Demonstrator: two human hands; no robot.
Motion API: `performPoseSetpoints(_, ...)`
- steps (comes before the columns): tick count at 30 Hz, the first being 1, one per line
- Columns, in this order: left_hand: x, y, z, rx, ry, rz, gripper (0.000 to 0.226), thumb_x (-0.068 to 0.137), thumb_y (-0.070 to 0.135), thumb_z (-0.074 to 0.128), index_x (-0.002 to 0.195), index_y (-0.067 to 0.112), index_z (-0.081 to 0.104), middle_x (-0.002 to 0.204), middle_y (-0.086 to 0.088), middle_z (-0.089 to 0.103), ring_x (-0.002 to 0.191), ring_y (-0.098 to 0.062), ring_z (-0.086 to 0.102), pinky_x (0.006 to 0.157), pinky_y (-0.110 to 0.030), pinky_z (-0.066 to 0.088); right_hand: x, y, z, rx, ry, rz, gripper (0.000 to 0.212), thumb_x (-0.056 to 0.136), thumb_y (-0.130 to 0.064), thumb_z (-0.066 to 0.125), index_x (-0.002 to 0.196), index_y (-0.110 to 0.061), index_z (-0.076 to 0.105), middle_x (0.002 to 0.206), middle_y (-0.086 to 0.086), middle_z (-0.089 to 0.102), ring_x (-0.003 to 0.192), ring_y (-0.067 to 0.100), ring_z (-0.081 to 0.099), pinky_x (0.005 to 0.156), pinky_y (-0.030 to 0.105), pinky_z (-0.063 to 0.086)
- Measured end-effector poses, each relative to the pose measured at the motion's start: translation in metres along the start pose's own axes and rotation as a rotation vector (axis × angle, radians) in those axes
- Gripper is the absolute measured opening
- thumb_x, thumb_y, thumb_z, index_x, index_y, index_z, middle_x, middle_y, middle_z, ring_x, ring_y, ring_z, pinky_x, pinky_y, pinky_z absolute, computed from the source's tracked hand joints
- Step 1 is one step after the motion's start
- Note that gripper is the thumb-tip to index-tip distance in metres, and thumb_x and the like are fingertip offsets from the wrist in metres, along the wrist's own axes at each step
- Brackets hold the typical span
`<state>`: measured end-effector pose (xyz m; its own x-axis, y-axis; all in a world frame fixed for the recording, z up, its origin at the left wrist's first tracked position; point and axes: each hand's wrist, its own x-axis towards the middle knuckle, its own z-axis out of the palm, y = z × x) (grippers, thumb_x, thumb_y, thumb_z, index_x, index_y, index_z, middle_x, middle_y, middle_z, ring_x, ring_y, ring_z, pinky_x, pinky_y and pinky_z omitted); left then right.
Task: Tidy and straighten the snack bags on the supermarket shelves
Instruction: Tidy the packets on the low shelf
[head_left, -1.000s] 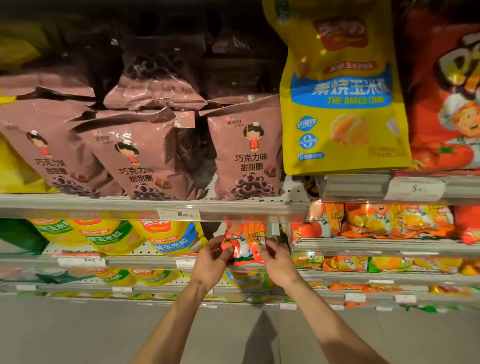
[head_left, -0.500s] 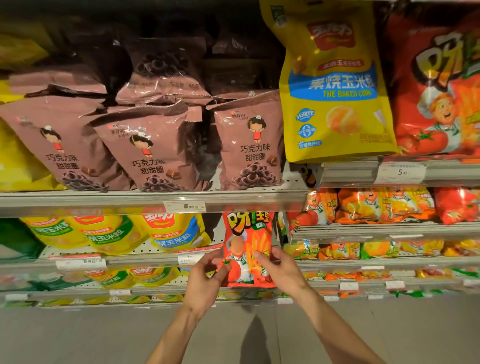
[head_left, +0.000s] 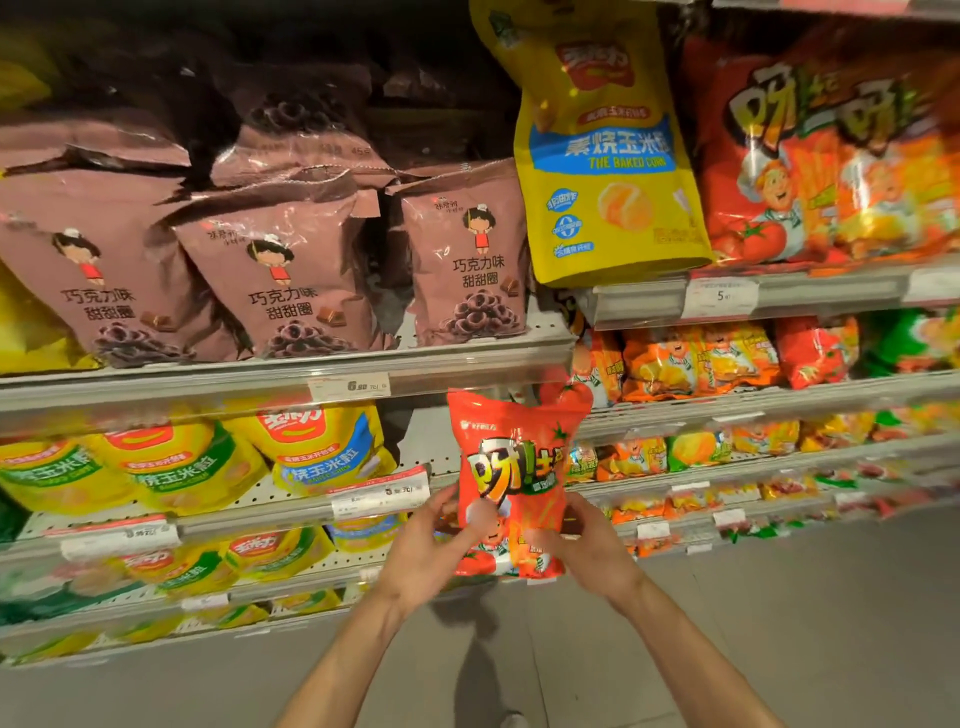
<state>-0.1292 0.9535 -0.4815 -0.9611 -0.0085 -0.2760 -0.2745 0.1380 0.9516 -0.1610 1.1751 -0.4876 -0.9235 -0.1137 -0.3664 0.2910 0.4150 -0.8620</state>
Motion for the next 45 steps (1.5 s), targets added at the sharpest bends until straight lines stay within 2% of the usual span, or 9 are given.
performPoseSetpoints(7, 0.000, 0.026, 0.023, 0.050, -0.095, 0.108, 0.063, 0.061, 0.061, 0.087, 0.118, 0.063, 0.060, 0.106, 0.020, 0.073, 0.100, -0.008, 0.072, 0.085, -0.039, 0.062, -0.019, 0.003, -0.039, 0.003, 0.080, -0.052, 0.041, 0.082, -0.011, 0.085, 0.116, -0.019, 0.063, 0.103, -0.006, 0.077, 0.099, 0.008, 0.072, 0.079, 0.018, 0.056)
performPoseSetpoints(10, 0.001, 0.052, 0.032, 0.111, -0.055, 0.196, 0.051, 0.062, 0.066, 0.079, 0.108, 0.071, 0.057, 0.099, 0.028, 0.068, 0.090, -0.002, 0.070, 0.078, -0.035, 0.062, -0.028, -0.011, -0.060, 0.021, 0.101, -0.105, 0.039, 0.083, -0.013, 0.084, 0.116, -0.019, 0.064, 0.103, -0.007, 0.078, 0.098, 0.003, 0.071, 0.078, 0.014, 0.054)
performPoseSetpoints(14, 0.003, 0.091, 0.042, 0.108, -0.045, 0.290, 0.042, 0.071, 0.061, 0.079, 0.107, 0.066, 0.059, 0.094, 0.021, 0.070, 0.081, -0.016, 0.074, 0.072, -0.037, 0.063, -0.038, -0.044, -0.091, 0.105, 0.111, -0.189, 0.048, 0.082, -0.024, 0.086, 0.122, -0.020, 0.060, 0.111, -0.003, 0.075, 0.101, 0.008, 0.071, 0.082, 0.024, 0.059)
performPoseSetpoints(21, 0.008, 0.175, 0.070, 0.169, 0.024, 0.484, 0.037, 0.084, 0.042, 0.082, 0.116, 0.044, 0.064, 0.093, 0.017, 0.073, 0.090, -0.008, 0.069, 0.081, -0.032, 0.059, -0.049, -0.115, -0.148, 0.234, 0.133, -0.467, 0.056, 0.080, -0.038, 0.082, 0.130, -0.031, 0.059, 0.115, -0.010, 0.076, 0.105, 0.009, 0.073, 0.080, 0.027, 0.061)
performPoseSetpoints(24, 0.010, 0.213, 0.081, 0.114, 0.160, 0.561, 0.035, 0.077, 0.053, 0.078, 0.104, 0.033, 0.068, 0.084, 0.008, 0.071, 0.075, 0.000, 0.064, 0.069, -0.012, 0.050, -0.046, -0.133, -0.177, 0.261, 0.169, -0.564, 0.047, 0.087, -0.033, 0.079, 0.131, -0.029, 0.062, 0.119, -0.007, 0.075, 0.111, 0.013, 0.071, 0.089, 0.031, 0.058)
performPoseSetpoints(27, 0.021, 0.240, 0.076, 0.050, 0.438, 0.629, 0.045, 0.079, 0.069, 0.070, 0.087, 0.025, 0.064, 0.079, -0.007, 0.068, 0.068, -0.012, 0.060, 0.066, -0.027, 0.050, -0.042, -0.145, -0.199, 0.270, 0.178, -0.586, 0.044, 0.088, -0.038, 0.076, 0.130, -0.035, 0.062, 0.119, -0.011, 0.075, 0.110, 0.008, 0.072, 0.087, 0.026, 0.057)
performPoseSetpoints(30, 0.043, 0.262, 0.061, 0.061, 0.684, 0.610, 0.035, 0.084, 0.055, 0.075, 0.091, 0.025, 0.058, 0.082, -0.006, 0.065, 0.070, -0.009, 0.058, 0.070, -0.038, 0.051, -0.035, -0.152, -0.216, 0.277, 0.225, -0.590, 0.044, 0.083, -0.048, 0.076, 0.125, -0.039, 0.065, 0.111, -0.019, 0.076, 0.102, 0.000, 0.072, 0.076, 0.014, 0.056)
performPoseSetpoints(37, 0.079, 0.295, 0.054, 0.164, 0.617, 0.501, 0.082, 0.063, 0.065, 0.082, 0.124, 0.015, 0.061, 0.121, -0.004, 0.068, 0.116, -0.022, 0.064, 0.099, -0.047, 0.054, -0.015, -0.165, -0.238, 0.322, 0.282, -0.564, 0.049, 0.078, -0.066, 0.072, 0.121, -0.043, 0.066, 0.112, -0.021, 0.075, 0.103, 0.000, 0.071, 0.096, 0.039, 0.055)
performPoseSetpoints(45, 0.100, 0.317, 0.047, 0.086, 0.496, 0.385, 0.034, 0.067, 0.035, 0.095, 0.089, 0.024, 0.071, 0.078, 0.015, 0.077, 0.070, 0.002, 0.072, 0.054, -0.010, 0.050, -0.002, -0.178, -0.255, 0.309, 0.226, -0.563, 0.049, 0.084, -0.069, 0.067, 0.126, -0.046, 0.064, 0.119, -0.020, 0.074, 0.112, 0.007, 0.070, 0.104, 0.048, 0.052)
